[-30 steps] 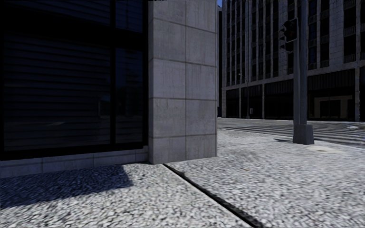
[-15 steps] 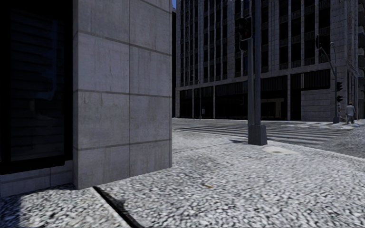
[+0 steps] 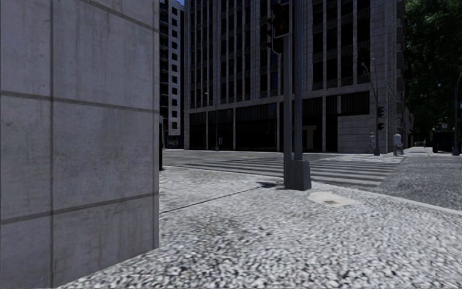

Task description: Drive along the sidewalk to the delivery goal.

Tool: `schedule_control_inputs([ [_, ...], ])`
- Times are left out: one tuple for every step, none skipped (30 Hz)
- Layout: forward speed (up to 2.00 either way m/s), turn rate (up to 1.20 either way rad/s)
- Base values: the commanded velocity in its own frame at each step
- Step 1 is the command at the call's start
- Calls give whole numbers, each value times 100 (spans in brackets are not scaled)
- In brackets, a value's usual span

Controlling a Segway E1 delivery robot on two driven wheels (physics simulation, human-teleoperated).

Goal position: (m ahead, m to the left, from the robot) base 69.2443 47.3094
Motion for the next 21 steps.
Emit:
schedule_control_inputs([
  [180,0],
  [180,0],
  [180,0],
  [180,0],
  [180,0],
  [180,0],
  [180,0],
  [180,0],
  [180,0],
  [180,0],
  [180,0],
  [180,0],
  [180,0],
  [180,0],
  [180,0],
  [180,0],
  [180,0],
  [180,0],
  [180,0],
  [180,0],
  [180,0],
])
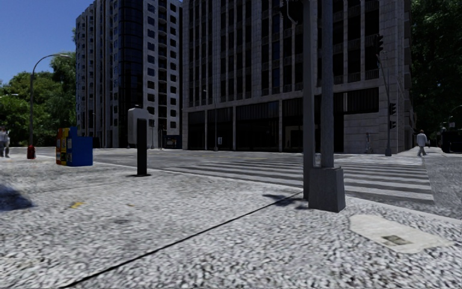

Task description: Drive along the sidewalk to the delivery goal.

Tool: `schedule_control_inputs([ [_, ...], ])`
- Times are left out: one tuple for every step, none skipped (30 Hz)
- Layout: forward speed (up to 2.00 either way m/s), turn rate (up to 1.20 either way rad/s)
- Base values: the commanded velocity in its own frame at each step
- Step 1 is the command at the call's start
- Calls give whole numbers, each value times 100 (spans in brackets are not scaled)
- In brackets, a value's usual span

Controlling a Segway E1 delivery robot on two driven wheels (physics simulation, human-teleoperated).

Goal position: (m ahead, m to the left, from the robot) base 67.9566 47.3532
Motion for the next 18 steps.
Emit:
schedule_control_inputs([
  [180,0],
  [180,0],
  [180,0],
  [180,0],
  [180,0],
  [180,0],
  [180,0],
  [180,0],
  [179,0],
  [179,1],
  [179,1],
  [179,1],
  [179,1],
  [178,9],
  [178,9],
  [175,28],
  [173,33],
  [167,35],
])
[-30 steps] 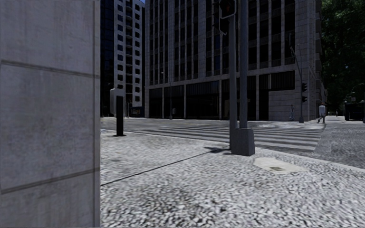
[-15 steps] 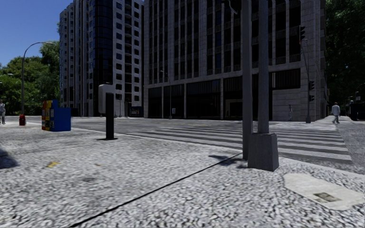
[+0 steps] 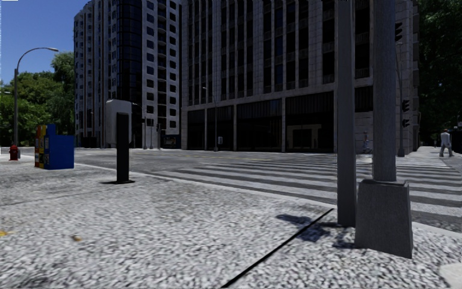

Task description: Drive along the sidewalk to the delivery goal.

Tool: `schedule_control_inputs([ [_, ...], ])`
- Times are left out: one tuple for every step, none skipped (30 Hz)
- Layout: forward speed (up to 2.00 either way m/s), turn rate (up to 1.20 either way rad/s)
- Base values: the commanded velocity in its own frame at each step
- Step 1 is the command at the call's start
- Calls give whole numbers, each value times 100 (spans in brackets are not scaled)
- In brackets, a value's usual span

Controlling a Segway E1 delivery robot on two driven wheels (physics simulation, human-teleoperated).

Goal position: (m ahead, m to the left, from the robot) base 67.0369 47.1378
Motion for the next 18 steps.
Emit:
schedule_control_inputs([
  [167,35],
  [162,36],
  [158,36],
  [154,38],
  [154,38],
  [151,40],
  [149,44],
  [147,48],
  [147,48],
  [145,50],
  [142,52],
  [141,52],
  [141,52],
  [141,52],
  [140,52],
  [140,52],
  [140,52],
  [140,52],
])
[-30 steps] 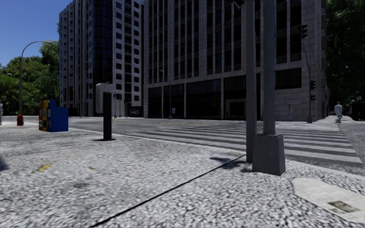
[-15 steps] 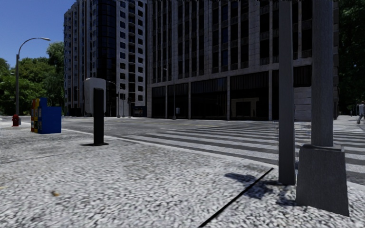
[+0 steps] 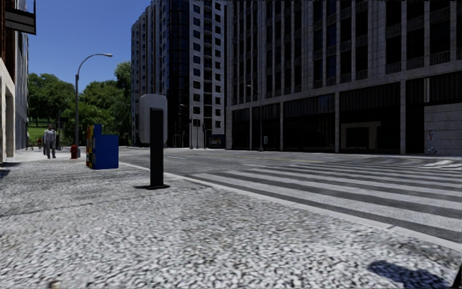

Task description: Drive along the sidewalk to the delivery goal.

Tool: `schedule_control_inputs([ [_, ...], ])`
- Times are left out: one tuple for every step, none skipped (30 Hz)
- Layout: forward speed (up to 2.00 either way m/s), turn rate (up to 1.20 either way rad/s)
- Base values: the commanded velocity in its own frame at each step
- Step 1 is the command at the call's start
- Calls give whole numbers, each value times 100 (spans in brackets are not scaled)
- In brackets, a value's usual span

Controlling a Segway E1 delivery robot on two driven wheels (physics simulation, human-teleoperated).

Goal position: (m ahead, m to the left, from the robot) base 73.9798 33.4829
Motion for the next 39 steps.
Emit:
schedule_control_inputs([
  [140,52],
  [140,52],
  [140,52],
  [140,53],
  [140,53],
  [140,53],
  [140,53],
  [140,53],
  [140,53],
  [140,53],
  [140,53],
  [140,53],
  [140,53],
  [140,54],
  [140,54],
  [140,54],
  [140,54],
  [140,55],
  [140,55],
  [140,55],
  [140,55],
  [140,55],
  [140,55],
  [140,55],
  [140,55],
  [140,55],
  [140,55],
  [140,55],
  [140,55],
  [140,55],
  [140,55],
  [141,55],
  [141,55],
  [141,55],
  [144,55],
  [154,55],
  [154,55],
  [167,55],
  [172,55],
])
